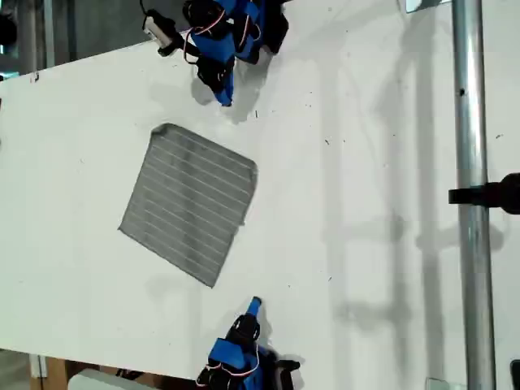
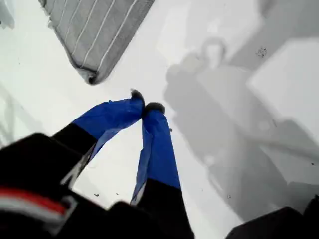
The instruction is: Grasp corners of a towel and fold twice.
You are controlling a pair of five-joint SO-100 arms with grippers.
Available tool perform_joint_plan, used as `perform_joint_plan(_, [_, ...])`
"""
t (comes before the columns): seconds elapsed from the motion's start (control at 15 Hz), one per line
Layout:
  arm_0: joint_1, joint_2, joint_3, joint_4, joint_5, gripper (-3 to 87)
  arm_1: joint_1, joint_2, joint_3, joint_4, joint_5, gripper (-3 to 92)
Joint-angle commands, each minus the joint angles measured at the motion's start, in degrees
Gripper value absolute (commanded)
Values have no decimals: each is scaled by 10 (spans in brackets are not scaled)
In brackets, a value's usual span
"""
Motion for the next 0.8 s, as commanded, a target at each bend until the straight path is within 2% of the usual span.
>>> perform_joint_plan(0.0, [-140,2,3,0,-270,-20,-84,-2,-7,4,-2,-2])
perform_joint_plan(0.73, [-140,2,3,0,-272,-28,-85,-2,-7,4,-2,-2])
